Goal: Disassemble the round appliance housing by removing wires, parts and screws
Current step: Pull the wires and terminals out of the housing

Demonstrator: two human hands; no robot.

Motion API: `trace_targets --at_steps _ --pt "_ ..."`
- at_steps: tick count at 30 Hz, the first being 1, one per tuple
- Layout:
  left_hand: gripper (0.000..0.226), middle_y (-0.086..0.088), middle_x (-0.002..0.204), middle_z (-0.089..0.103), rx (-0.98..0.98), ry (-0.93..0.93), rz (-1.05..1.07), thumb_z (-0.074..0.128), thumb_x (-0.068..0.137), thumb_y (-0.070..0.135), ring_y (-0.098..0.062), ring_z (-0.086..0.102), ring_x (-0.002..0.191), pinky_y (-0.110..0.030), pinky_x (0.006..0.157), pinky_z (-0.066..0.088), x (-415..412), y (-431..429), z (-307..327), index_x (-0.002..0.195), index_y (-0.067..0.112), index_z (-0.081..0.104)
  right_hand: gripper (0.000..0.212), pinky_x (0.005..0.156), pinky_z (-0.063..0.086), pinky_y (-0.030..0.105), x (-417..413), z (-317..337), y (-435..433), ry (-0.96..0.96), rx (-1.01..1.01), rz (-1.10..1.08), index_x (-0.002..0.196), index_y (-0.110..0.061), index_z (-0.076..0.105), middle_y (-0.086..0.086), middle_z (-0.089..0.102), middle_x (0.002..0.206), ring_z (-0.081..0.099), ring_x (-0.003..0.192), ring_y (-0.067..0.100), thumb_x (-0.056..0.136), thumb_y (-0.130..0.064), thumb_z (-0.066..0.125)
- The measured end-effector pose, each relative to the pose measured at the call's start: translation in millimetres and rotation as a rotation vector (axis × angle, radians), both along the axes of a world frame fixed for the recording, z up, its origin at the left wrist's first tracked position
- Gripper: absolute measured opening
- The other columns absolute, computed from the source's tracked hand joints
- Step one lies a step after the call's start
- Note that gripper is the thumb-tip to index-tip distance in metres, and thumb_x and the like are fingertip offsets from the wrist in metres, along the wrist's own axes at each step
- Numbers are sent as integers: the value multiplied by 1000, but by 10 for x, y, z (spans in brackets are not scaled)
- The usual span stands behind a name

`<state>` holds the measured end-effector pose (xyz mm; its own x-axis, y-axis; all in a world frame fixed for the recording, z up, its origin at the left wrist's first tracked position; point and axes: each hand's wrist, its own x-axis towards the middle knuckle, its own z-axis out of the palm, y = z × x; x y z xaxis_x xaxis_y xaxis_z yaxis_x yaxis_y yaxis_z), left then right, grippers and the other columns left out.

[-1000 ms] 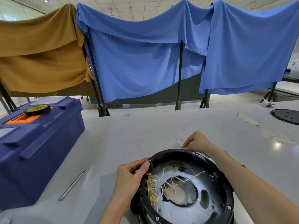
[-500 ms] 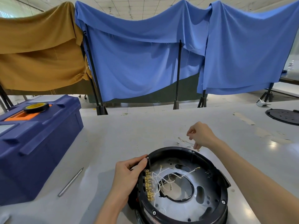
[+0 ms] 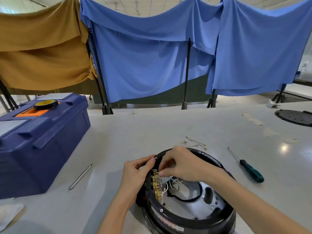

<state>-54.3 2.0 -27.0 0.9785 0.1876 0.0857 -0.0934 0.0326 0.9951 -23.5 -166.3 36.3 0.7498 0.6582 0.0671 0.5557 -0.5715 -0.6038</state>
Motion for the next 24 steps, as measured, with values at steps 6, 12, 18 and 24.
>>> trace_targets --at_steps 6,12,18,24 --pt "13 -2 92 76 0 -4 -14 70 85 17 -17 72 92 -39 86 55 -5 1 6 94 20 78 10 79 46 29 -69 2 92 -44 -79 -35 70 -28 71 1 68 84 49 91 14 72 -35 77" --pt "22 5 91 76 59 -17 -30 71 82 9 -8 71 90 -21 74 57 -27 7 14 101 20 75 14 78 42 28 -180 -19 239 -135 -156 -78 68 -28 66 5 62 92 44 96 16 76 -17 68" --pt "22 13 92 75 103 -58 -42 71 83 10 1 69 87 -10 66 51 -35 23 8 100 23 75 10 77 48 36 -226 -55 370 -155 -182 -191 77 -12 55 12 53 100 54 92 30 73 -3 52" --pt "23 14 97 74 153 -77 -69 71 84 13 2 68 92 -10 70 50 0 79 -10 105 21 75 11 68 48 34 -218 -63 402 -125 -191 -220 67 -10 49 8 50 83 53 84 28 73 0 49"
